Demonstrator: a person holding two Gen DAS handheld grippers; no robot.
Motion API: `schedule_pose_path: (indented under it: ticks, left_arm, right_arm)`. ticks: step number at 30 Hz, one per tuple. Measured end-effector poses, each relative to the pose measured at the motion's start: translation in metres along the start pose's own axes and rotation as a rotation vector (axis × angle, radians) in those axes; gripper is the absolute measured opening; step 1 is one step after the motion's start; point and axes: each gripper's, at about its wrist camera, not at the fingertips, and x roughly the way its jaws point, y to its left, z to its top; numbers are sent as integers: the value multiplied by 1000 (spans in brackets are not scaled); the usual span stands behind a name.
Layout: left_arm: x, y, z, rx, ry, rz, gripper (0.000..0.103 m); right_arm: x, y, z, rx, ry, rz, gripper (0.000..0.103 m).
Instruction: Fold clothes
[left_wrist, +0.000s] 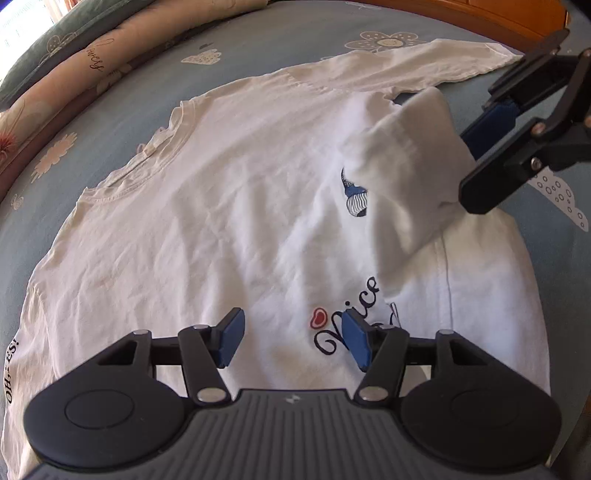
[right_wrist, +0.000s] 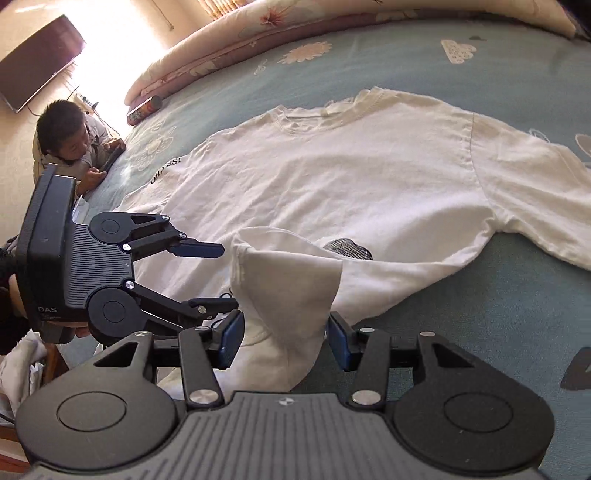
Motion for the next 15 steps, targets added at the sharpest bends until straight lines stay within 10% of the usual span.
schedule_pose_path:
  ticks: [15]
  left_arm:
    - [-54, 0, -4, 16, -108, -23, 61]
  right_arm:
    - [51, 4, 17, 2, 56, 45, 54]
